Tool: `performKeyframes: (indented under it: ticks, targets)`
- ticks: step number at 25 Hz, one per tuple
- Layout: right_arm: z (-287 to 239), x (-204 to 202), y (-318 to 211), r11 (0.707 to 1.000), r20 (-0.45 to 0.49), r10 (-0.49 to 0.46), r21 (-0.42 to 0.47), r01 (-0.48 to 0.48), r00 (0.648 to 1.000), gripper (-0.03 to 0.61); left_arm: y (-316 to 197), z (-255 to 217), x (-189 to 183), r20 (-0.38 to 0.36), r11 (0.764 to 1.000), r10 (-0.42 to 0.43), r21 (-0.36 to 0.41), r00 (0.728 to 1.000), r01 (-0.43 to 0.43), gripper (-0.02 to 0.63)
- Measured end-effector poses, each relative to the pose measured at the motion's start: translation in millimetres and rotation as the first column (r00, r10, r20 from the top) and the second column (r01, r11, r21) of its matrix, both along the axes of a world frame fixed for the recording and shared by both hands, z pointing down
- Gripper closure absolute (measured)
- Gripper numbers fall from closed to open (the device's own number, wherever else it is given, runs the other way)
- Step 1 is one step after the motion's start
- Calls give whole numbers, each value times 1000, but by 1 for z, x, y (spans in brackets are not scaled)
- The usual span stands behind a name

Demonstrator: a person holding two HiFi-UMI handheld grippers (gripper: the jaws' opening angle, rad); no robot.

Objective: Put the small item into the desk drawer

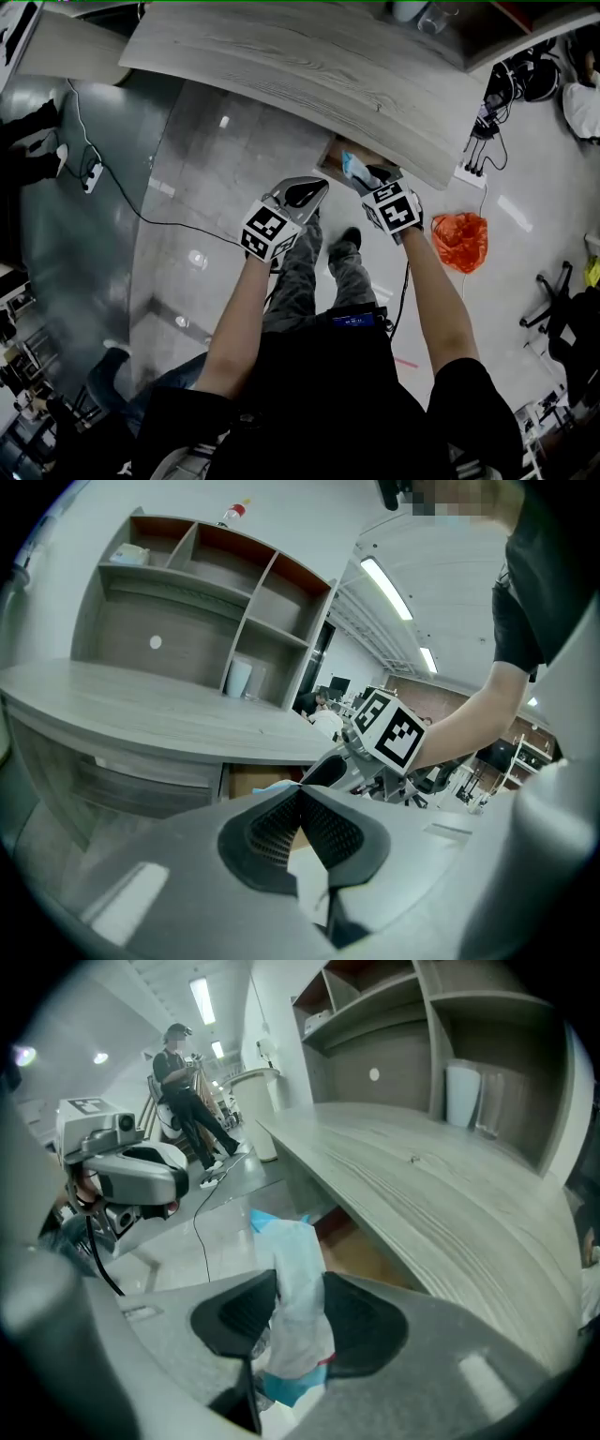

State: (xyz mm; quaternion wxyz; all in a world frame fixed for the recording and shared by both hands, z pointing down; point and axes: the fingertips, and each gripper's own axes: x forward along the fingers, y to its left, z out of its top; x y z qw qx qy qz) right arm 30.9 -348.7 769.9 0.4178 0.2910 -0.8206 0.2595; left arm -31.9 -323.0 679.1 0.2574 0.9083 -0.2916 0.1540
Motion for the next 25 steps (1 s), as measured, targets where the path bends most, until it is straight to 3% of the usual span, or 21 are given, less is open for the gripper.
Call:
performKeyframes:
  ticks: [25]
  targets:
    - [64, -17, -19, 997, -95, -24, -75, 17, 995, 411, -10, 35, -13, 8, 998, -27, -61, 1000, 28, 612]
